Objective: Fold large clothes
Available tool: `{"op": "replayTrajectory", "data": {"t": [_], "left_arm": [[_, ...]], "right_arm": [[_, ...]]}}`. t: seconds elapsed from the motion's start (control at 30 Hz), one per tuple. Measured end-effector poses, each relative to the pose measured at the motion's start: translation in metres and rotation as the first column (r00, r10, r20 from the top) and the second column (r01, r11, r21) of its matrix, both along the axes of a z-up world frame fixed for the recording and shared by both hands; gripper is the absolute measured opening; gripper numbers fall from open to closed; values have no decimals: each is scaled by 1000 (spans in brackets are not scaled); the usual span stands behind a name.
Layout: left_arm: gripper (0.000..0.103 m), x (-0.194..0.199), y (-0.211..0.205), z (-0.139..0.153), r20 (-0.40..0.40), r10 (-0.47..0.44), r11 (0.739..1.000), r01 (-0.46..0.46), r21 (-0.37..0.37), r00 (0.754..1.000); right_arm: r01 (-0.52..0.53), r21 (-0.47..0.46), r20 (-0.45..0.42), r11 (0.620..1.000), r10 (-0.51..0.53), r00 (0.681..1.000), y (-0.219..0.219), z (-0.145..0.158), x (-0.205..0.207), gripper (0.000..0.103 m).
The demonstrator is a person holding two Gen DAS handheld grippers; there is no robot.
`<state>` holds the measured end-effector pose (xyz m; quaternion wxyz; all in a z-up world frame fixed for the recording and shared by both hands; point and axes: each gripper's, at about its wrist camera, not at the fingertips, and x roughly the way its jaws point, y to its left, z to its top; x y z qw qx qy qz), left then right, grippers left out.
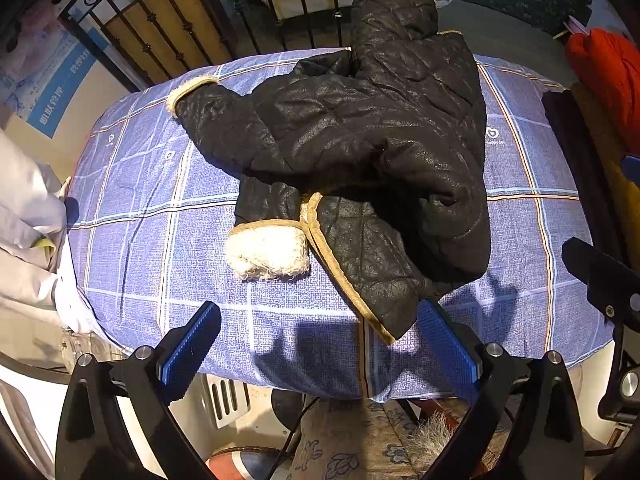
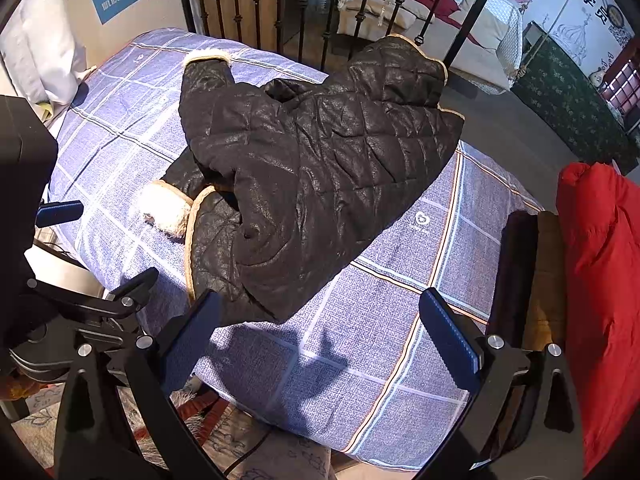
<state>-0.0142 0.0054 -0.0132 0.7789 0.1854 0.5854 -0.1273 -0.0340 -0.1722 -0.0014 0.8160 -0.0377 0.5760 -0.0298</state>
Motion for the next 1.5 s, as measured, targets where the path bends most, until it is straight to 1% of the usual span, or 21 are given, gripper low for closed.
{"op": "replayTrajectory", "data": {"t": [0.67,0.77,0.9,0.97,1.03,1.13,1.2,1.27,1.33,1.37,1.4,1.43,1.47,1.5], "left_arm": [[97,1,-1,-3,-6,3,1000,-3,3,1000],[97,4,2,-6,-9,17,1000,-17,0,1000],[97,12,22,-13,-27,89,996,-89,-6,996],[97,19,37,-16,-35,139,990,-139,-12,990],[97,23,61,-21,-37,206,978,-206,-16,978],[97,25,94,-27,-32,281,959,-282,-11,959],[97,21,115,-31,-32,316,948,-317,-8,948],[97,14,135,-36,-43,347,938,-347,-5,937],[97,7,148,-41,-62,366,930,-367,2,928],[97,5,152,-43,-71,372,928,-372,6,926],[97,3,156,-46,-79,373,928,-374,6,925],[97,2,159,-47,-85,368,929,-369,5,926],[97,1,159,-48,-88,360,932,-361,4,929],[97,3,159,-48,-89,351,936,-353,1,932]], "right_arm": [[-1,0,0,1000,1,1000,-1,0,1,98],[-6,1,-1,1000,6,1000,-1,-1,0,98],[-54,8,35,998,54,998,5,5,7,98],[-96,23,33,995,95,995,11,4,20,98],[-154,48,28,987,153,988,24,-2,42,98],[-263,59,17,963,263,965,58,-19,84,98],[-324,39,-3,945,324,946,84,-35,114,98],[-380,0,-35,925,380,924,108,-56,142,98],[-425,-79,-84,902,419,904,137,-90,173,98],[-438,-116,-129,891,424,897,149,-111,187,98],[-442,-133,-163,887,421,893,154,-126,194,98],[-448,-148,-214,882,413,885,158,-147,203,97],[-450,-158,-245,879,407,880,160,-160,209,89],[-441,-187,-260,878,388,884,156,-171,213,59]]}}
